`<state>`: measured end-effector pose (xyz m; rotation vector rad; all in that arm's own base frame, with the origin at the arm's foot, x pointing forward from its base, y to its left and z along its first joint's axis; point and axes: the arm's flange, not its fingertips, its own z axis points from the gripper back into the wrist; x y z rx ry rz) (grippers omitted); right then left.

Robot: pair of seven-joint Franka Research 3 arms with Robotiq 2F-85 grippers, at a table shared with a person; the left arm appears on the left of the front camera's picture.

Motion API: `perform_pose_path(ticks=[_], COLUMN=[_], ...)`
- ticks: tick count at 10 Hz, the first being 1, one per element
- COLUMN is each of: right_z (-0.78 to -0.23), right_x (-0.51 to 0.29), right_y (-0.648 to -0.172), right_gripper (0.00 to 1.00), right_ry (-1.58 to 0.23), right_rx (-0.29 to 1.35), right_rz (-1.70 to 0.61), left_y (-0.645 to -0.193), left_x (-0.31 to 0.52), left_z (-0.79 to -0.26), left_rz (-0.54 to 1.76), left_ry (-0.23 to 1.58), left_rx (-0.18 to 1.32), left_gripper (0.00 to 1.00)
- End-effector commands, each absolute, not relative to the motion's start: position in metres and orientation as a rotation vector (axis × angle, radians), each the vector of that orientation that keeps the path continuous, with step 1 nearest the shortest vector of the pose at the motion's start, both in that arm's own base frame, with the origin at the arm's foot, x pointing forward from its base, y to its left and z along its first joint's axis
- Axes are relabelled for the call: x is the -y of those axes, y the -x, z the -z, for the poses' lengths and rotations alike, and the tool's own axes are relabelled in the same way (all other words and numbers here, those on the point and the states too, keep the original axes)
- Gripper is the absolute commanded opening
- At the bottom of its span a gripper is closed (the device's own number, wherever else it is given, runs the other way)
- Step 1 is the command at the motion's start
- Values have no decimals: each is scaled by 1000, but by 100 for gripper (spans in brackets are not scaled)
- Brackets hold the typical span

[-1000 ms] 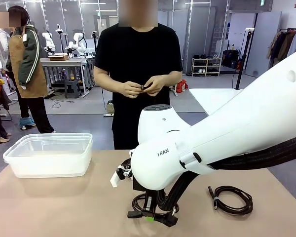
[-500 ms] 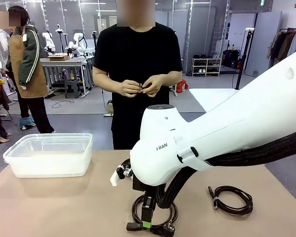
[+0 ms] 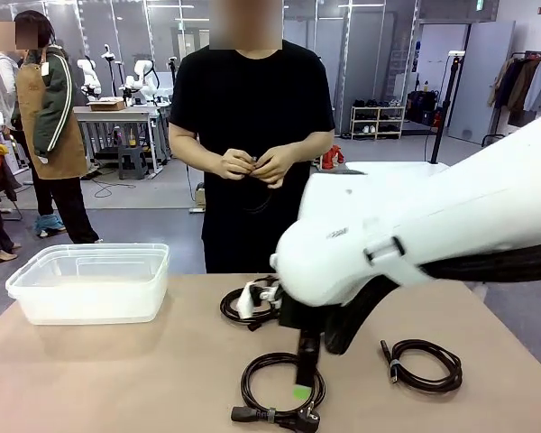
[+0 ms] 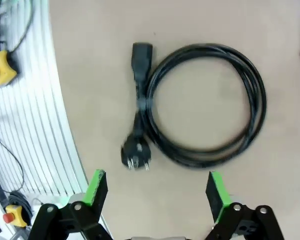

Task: Organize and store the cables.
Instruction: Place the Power Cable into the Organizing box.

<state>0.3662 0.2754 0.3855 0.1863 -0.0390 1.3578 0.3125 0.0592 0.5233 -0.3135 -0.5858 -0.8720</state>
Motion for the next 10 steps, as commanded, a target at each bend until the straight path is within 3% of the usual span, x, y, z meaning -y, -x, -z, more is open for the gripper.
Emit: perform_pose_path(ticks=[1, 6, 10], right_z=[-406, -455, -461], right_x=[-204, -45, 75], right_y=[-362, -326, -290], right_gripper=[100, 100, 100], right_ry=[-297, -368, -524], right_rx=[86, 411, 655], right_rz=[-1362, -1268, -1187], left_y=[-326, -328, -331], left_x=[-20, 127, 260], left_z=[-534, -537, -522], left_rz=[970, 1193, 1443], left_ry=[321, 99, -11], left_rx=[485, 385, 314], left_gripper=[100, 100, 100])
